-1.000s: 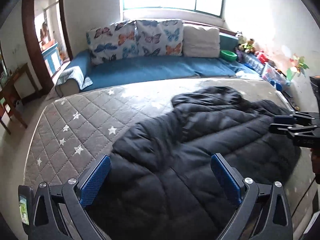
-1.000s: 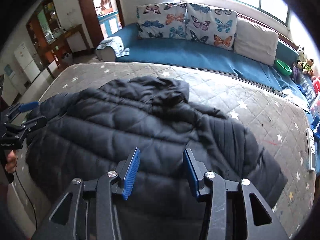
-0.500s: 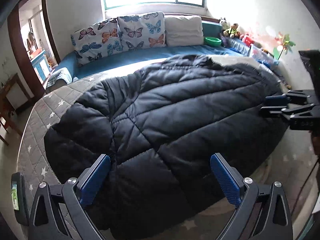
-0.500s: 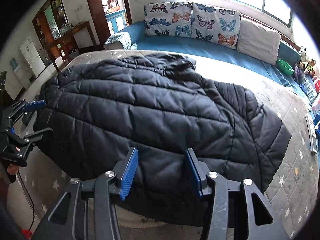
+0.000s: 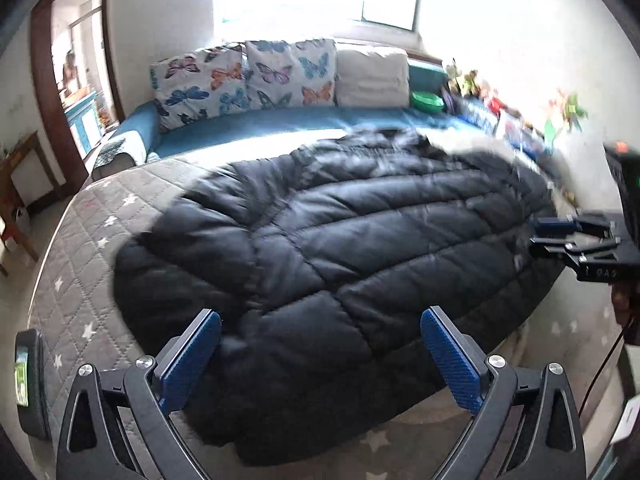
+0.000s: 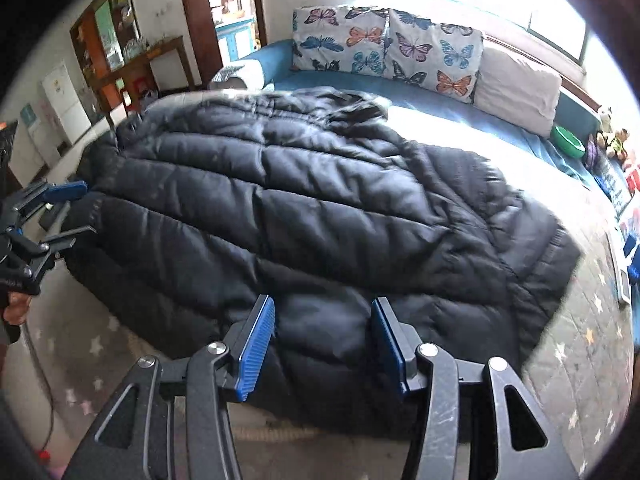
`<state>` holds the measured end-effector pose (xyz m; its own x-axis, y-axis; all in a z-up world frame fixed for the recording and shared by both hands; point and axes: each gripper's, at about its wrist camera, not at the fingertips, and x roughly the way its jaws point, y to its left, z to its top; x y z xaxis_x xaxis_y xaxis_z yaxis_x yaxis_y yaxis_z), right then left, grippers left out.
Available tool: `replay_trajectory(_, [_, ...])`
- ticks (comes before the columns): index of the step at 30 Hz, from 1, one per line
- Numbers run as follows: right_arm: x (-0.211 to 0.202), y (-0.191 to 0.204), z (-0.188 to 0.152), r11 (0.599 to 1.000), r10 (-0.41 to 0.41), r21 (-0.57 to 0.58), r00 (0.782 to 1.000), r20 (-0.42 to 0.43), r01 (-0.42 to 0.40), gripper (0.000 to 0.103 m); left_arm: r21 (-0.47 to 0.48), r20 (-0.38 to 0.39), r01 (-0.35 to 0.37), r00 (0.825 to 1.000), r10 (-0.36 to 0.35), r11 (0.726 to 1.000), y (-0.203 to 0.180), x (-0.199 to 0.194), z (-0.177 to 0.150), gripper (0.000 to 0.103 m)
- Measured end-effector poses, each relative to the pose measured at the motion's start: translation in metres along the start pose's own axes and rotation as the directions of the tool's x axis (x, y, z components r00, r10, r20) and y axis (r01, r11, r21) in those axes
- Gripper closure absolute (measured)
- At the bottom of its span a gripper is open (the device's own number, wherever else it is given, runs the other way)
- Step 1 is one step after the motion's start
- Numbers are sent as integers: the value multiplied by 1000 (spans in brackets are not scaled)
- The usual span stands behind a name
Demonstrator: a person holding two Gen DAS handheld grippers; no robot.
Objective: Fold large clothes
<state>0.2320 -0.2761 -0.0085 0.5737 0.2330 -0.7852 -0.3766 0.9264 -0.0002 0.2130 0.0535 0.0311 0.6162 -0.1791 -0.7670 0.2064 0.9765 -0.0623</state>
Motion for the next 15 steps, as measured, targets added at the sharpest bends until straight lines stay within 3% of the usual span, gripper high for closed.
replay_trajectory(4, [-3, -26, -13, 998, -15, 61, 1000, -24, 16, 48, -84, 18, 14, 1000, -13, 996, 34, -10, 1, 6])
replay_trajectory(8, [11, -36, -25, 994, 36, 108, 999, -35, -32, 48, -164, -28, 27, 999, -32, 986, 63, 11, -5, 14])
replay_trajectory(12, [15, -31, -22, 996, 26, 86, 998, -59, -21, 48, -174, -51, 27, 998, -37, 984, 74, 16, -6, 16])
replay_trajectory(15, [-4, -38, -11, 992, 71, 106, 997, -37, -67, 48, -152, -39, 20, 999, -26, 988, 72, 6, 7, 21])
